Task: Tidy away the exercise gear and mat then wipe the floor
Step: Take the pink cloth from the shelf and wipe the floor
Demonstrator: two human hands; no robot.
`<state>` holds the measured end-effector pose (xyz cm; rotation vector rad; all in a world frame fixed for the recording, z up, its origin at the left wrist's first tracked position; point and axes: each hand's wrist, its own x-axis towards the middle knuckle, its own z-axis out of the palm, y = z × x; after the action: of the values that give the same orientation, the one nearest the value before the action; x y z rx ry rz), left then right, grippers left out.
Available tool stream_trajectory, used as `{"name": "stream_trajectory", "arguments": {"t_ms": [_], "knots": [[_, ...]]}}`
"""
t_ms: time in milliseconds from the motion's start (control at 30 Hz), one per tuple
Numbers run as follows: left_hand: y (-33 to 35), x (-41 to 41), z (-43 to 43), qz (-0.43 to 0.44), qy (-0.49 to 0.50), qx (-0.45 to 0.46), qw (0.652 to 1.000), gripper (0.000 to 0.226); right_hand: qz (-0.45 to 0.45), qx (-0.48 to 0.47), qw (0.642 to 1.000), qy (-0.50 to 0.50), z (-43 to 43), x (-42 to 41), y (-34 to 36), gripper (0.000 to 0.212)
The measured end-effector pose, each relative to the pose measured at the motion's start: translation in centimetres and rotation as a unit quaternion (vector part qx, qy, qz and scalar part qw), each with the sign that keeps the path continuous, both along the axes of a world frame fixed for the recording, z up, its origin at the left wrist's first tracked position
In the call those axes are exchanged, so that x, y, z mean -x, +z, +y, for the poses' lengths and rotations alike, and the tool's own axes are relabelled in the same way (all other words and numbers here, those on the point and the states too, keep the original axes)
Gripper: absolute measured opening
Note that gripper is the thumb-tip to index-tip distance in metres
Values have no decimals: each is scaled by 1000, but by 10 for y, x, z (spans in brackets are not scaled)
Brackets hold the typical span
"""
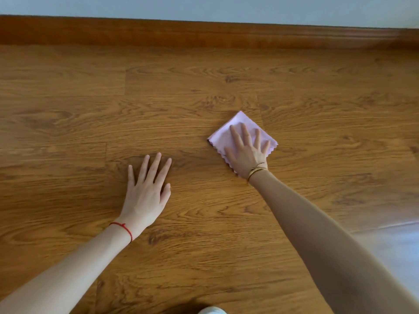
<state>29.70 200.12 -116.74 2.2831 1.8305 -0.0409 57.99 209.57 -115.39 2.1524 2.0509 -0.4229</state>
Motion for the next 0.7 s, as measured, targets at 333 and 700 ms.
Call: {"name": "stream_trajectory", "arguments": {"t_ms": [333, 700], "knots": [[5, -2, 1, 9, -4, 5, 1000, 63, 15, 39, 985, -169, -6, -53, 9, 66], [25, -27, -2, 3, -13, 0, 1000, 65, 28, 30, 996, 83, -110, 26, 15, 70]]}}
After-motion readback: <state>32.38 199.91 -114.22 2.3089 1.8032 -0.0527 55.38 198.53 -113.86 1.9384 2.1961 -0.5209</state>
